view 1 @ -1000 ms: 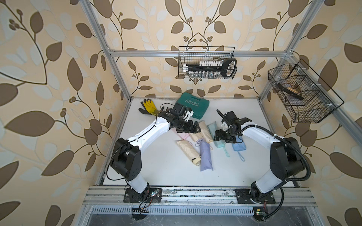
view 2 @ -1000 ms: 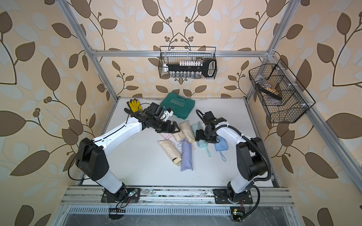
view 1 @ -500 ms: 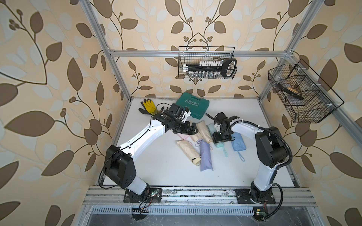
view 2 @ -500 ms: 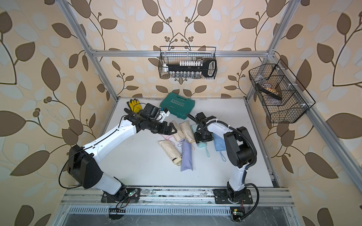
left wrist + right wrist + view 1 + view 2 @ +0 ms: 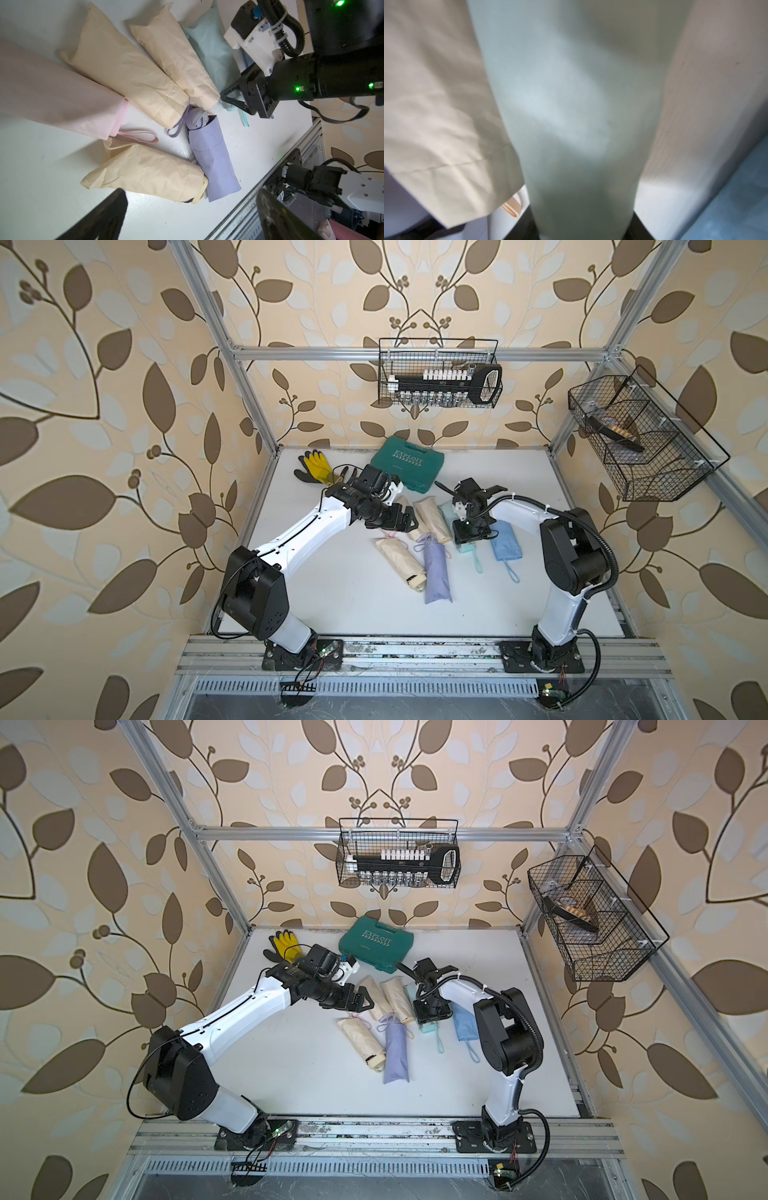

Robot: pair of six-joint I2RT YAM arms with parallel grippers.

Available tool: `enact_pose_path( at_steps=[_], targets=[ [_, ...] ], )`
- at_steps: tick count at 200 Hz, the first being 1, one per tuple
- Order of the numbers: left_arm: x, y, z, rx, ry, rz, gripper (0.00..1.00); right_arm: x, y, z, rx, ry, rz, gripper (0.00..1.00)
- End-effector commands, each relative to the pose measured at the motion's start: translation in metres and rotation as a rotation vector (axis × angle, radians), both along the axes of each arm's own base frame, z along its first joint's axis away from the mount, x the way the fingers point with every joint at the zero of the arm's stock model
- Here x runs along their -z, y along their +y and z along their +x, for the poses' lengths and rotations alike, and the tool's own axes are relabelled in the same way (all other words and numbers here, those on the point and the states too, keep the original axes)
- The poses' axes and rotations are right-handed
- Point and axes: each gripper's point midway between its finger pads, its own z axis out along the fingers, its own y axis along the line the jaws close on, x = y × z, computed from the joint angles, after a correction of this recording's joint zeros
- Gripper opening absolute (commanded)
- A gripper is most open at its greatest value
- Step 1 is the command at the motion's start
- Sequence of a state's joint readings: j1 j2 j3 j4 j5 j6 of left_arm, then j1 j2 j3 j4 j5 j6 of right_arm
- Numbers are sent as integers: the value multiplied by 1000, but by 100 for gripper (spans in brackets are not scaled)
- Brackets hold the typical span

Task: Take umbrellas out of sleeves
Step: Pick up the umbrella from the center of the board, then place the umbrella at the center of the board.

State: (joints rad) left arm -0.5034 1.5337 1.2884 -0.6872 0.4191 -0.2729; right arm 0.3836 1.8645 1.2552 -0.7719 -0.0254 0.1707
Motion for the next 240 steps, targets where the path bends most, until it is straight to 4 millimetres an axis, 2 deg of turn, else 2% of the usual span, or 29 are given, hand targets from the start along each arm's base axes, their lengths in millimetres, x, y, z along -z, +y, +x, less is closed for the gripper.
enact_pose_path(
  at_steps=[1,54,74,90,129,157,177,197,218,240],
  targets=[
    [-7,0,1,-25,35,-69,98,-28,3,0,-9,-78,46,29],
    [-23,-6,10,-42,102,-278,97,-74,22,-21,-54,-184,244,26],
    [-35,-7,12,-24,90,-351,97,-97,46,-38,-139,-192,397,26],
    [-37,-6,11,15,67,-337,95,-106,59,-53,-202,-160,451,26],
    [-17,9,1,92,55,-196,92,-103,80,-82,-369,-111,385,26],
    [-18,12,-1,94,53,-248,91,-110,98,-90,-416,-93,432,27],
    [-1,19,-1,85,56,-187,87,-110,108,-94,-436,-66,455,27],
    [17,30,-5,83,67,-114,85,-101,116,-103,-484,-2,418,27],
    [32,39,-9,66,77,-57,85,-85,121,-112,-576,21,306,27],
    [45,46,-11,36,93,-19,85,-68,123,-114,-624,43,218,27]
  ],
)
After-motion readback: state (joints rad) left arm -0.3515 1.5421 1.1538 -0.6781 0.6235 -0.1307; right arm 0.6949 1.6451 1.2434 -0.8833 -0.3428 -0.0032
